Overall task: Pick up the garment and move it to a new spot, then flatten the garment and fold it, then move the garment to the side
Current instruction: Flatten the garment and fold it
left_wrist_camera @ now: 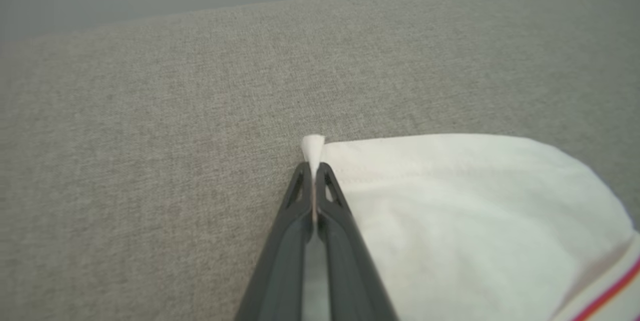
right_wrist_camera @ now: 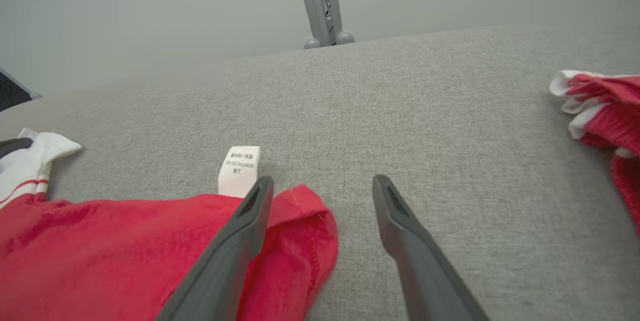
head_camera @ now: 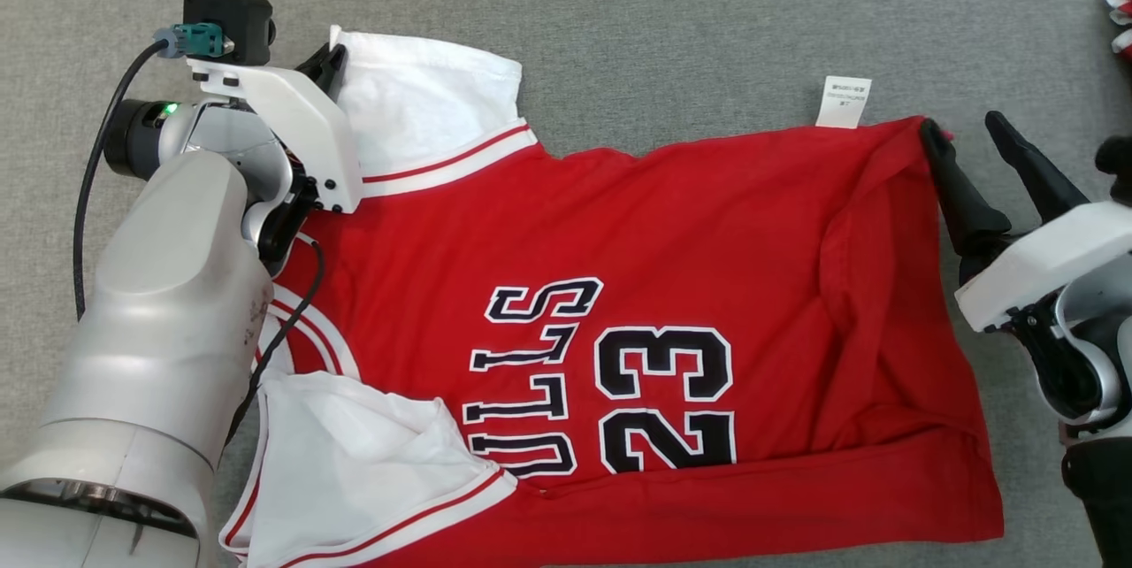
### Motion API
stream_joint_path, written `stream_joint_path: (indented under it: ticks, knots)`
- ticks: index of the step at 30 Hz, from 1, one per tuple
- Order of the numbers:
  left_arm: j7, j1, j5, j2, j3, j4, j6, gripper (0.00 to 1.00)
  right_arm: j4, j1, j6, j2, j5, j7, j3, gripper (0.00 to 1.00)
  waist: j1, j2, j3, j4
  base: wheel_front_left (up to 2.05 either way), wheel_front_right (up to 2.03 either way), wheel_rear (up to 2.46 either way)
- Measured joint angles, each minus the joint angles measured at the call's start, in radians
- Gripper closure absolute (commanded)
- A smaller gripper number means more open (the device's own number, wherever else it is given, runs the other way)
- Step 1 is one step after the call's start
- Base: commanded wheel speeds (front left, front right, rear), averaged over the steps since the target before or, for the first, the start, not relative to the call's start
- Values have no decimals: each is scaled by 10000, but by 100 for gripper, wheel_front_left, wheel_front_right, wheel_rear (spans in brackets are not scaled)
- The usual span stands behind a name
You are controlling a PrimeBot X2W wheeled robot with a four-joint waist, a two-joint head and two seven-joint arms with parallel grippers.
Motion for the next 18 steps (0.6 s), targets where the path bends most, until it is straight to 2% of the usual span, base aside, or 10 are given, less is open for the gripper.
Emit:
stream_joint_path:
  ticks: [3,4,5,6,8,9,18]
  knots:
    - [-174,-44,-167,-40,-232,-86,-2,100,267,-243,0,-253,104,564,253,0,0,0,35,111,0,0,0]
    - [-240,-60,-201,-50,-301,-130,-2,100,347,-307,0,-314,184,817,314,36,0,0,44,145,0,0,0]
    - [-297,-85,-270,-42,-372,-165,-2,100,407,-344,0,-372,278,1026,387,57,0,0,49,176,0,0,0]
    - [-362,-100,-318,-29,-433,-211,-2,100,437,-364,0,-410,347,1116,414,91,0,0,52,202,0,0,0]
    - [-512,-140,-439,-25,-579,-334,-2,100,516,-424,0,-550,453,1379,487,91,0,0,56,253,0,0,0]
    - [-577,-154,-514,-19,-629,-391,-2,100,520,-427,0,-593,546,1402,512,100,0,0,57,276,0,0,0]
    - [-1557,-324,-1001,426,-859,-1266,-4,100,-104,-700,0,-947,602,802,343,100,0,0,-100,393,0,0,0]
